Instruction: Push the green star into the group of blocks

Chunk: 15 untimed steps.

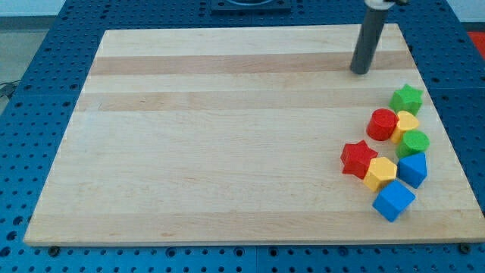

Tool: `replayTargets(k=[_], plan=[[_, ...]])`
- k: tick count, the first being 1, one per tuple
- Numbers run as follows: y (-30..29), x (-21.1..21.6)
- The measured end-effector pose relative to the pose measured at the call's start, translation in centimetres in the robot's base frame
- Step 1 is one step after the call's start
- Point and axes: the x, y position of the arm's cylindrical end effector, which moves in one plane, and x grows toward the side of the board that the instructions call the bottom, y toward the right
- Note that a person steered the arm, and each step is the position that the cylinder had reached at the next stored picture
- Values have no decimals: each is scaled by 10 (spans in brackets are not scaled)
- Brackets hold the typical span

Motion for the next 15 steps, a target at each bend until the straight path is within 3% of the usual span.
replayTargets(k=[1,2,5,7,8,10,13,15], plan=[[67,0],[104,39],[104,73],[98,17],[96,18],[90,75],[48,74],[26,120]])
